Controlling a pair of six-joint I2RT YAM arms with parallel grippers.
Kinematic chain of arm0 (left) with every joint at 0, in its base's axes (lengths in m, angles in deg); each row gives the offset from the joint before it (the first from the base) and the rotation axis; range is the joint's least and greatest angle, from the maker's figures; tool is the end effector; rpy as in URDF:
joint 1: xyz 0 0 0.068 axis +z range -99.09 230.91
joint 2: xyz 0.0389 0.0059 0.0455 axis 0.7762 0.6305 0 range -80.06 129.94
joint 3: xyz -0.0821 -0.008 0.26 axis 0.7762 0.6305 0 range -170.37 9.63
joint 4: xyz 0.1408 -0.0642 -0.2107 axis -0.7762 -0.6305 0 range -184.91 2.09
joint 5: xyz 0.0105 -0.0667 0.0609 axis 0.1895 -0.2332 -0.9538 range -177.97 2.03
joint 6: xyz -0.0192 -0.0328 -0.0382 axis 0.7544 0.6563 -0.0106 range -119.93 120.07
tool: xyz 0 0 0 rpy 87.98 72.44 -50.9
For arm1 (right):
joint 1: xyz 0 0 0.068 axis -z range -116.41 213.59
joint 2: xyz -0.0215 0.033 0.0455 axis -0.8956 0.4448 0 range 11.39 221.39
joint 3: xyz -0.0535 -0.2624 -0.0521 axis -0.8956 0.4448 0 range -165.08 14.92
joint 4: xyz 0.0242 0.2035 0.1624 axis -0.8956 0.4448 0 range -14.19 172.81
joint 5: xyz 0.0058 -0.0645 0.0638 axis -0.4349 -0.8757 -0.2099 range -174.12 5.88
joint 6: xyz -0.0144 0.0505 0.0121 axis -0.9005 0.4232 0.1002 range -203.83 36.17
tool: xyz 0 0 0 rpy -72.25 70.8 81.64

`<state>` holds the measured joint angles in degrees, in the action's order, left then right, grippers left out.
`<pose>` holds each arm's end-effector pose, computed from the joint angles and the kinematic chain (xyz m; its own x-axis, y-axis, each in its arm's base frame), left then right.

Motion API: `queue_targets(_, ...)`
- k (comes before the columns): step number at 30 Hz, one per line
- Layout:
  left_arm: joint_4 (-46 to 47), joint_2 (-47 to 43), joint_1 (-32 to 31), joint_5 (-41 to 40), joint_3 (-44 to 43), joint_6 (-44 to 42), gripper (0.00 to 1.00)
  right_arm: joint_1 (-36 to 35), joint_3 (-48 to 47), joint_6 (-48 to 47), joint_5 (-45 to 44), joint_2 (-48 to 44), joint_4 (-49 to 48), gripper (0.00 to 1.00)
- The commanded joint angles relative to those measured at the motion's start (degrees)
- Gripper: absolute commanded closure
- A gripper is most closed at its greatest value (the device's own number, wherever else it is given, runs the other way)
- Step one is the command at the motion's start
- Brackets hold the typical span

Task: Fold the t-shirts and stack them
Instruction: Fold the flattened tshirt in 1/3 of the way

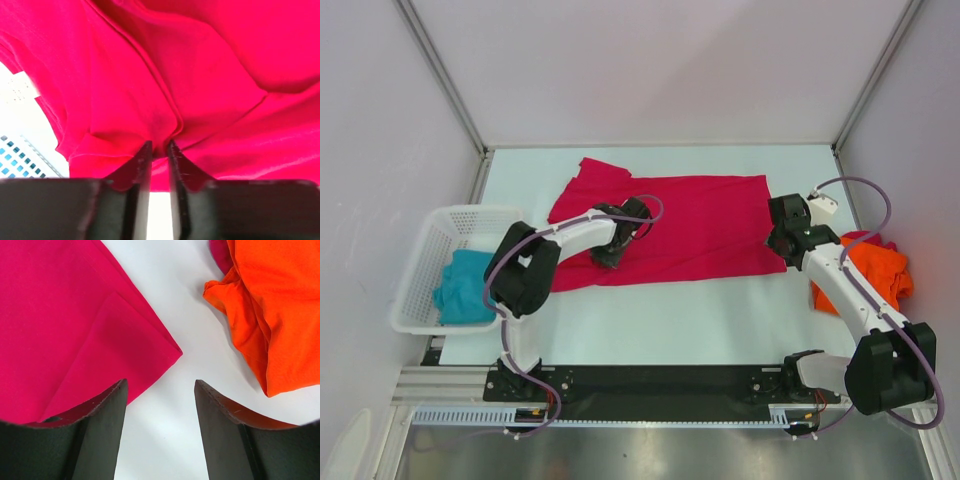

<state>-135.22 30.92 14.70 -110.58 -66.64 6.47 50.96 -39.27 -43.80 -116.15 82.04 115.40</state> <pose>0.3026 -0.2045 0.1640 -0.8499 0.4950 -0.1805 0.4102 0.8367 0.3629 0.2409 0.0347 0.2644 -0.5532 0.4348 -0.7106 0.6001 0.7996 0.0221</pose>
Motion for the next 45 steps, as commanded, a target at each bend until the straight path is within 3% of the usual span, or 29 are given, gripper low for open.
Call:
queue_targets(1, -0.3, -0.3, -0.1, -3.0, -2.5, 1.0, 0.86, 0.2, 0.4, 0.0, -1.2, -1.5, -0.7, 0.39)
queue_targets(9, -3.7, -1.3, -0.1, -4.8, -5.9, 2.7, 1.00, 0.4, 0.9, -0.3, -1.2, -1.1, -1.2, 0.39)
queue_targets(15, -6.9, 0.5, 0.8, -7.4, -11.2, 5.6, 1.00, 0.7, 1.4, -0.7, -0.9, -1.1, -1.6, 0.38)
queue_targets(22, -11.8, 2.8, 6.1, -11.6, -18.6, 11.2, 0.99, 1.5, 1.5, -1.8, -0.9, -1.5, -2.0, 0.38)
queue_targets(36, -13.6, 7.1, 12.9, -16.1, -24.5, 11.6, 0.95, 1.8, 1.5, -2.9, -1.2, -1.4, -1.9, 0.38)
queue_targets(39, -13.5, 7.7, 13.6, -16.5, -25.4, 11.9, 0.84, 1.8, 1.7, -3.2, -1.5, -1.8, -1.9, 0.38)
queue_targets(41, -13.6, 7.6, 14.0, -16.4, -25.8, 12.1, 0.58, 2.0, 1.7, -3.3, -1.8, -2.0, -1.8, 0.38)
queue_targets(45, -14.0, 5.6, 14.7, -16.3, -25.9, 13.8, 0.28, 2.2, 1.5, -3.9, -1.2, -2.0, -1.8, 0.38)
